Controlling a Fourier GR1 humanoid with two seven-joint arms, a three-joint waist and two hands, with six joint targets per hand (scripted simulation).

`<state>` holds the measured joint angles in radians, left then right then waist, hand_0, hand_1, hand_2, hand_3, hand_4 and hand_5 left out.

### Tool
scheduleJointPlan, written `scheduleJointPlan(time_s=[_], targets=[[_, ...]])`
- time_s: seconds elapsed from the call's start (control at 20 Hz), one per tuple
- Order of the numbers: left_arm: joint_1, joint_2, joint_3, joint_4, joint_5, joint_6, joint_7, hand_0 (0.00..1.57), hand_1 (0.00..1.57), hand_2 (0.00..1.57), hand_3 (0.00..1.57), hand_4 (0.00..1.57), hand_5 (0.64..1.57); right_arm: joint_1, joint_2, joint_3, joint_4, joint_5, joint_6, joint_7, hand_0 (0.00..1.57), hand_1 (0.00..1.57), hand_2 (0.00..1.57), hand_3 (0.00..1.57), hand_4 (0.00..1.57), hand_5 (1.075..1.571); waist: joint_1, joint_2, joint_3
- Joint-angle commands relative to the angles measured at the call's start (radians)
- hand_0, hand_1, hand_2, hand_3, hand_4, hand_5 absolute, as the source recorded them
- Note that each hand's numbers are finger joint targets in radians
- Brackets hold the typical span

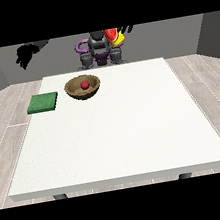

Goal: Pick the cup and pour the ball into the bowl, then pick the bowl and place it on the pad

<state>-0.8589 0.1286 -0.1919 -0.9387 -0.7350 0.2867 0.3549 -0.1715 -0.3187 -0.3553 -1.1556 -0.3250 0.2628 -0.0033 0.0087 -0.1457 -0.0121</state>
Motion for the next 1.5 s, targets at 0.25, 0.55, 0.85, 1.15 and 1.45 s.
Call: scheduleJointPlan(time_s=[0.25, 0.55, 0.85, 1.15, 1.45], targets=[[0.041, 0.105, 0.433, -0.149, 0.613, -0.283, -0.21, 0.0, 0.0, 0.0, 0.0, 1.05, 1.566, 0.05, 0.11, 0.021, 0.015, 0.044, -0.105, -0.048, 0.0, 0.0, 0.0, 0.0, 0.75, 1.563, 0.107, 0.064, 0.0063], [0.049, 0.241, 0.545, -0.144, 0.786, -0.516, -0.249, 0.0, 0.0, 0.0, 0.0, 1.06, 1.558, 0.025, 0.205, 0.041, 0.06, 0.083, -0.192, -0.148, 0.0, 0.0, 0.0, 0.0, 0.74, 1.565, 0.161, 0.156, 0.0117], [0.11, 0.302, 0.587, -0.176, 0.857, -0.573, -0.236, 0.0, 0.0, 0.0, 0.0, 0.99, 1.561, -0.037, 0.237, 0.064, 0.198, 0.11, -0.191, -0.27, 0.0, 0.0, 0.0, 0.0, 0.69, 1.566, 0.135, 0.198, 0.0125], [0.156, 0.356, 0.601, -0.231, 0.908, -0.599, -0.193, 0.0, 0.0, 0.0, 0.0, 1.01, 1.535, -0.108, 0.229, 0.06, 0.362, 0.115, -0.177, -0.372, 0.0, 0.0, 0.0, 0.0, 0.56, 1.56, 0.112, 0.22, 0.0127], [0.159, 0.434, 0.649, -0.247, 0.972, -0.639, -0.21, 0.0, 0.0, 0.0, 0.0, 1.02, 1.533, -0.198, 0.166, 0.03, 0.482, 0.101, -0.135, -0.453, 0.0, 0.0, 0.0, 0.0, 0.51, 1.552, 0.119, 0.299, 0.0129]])
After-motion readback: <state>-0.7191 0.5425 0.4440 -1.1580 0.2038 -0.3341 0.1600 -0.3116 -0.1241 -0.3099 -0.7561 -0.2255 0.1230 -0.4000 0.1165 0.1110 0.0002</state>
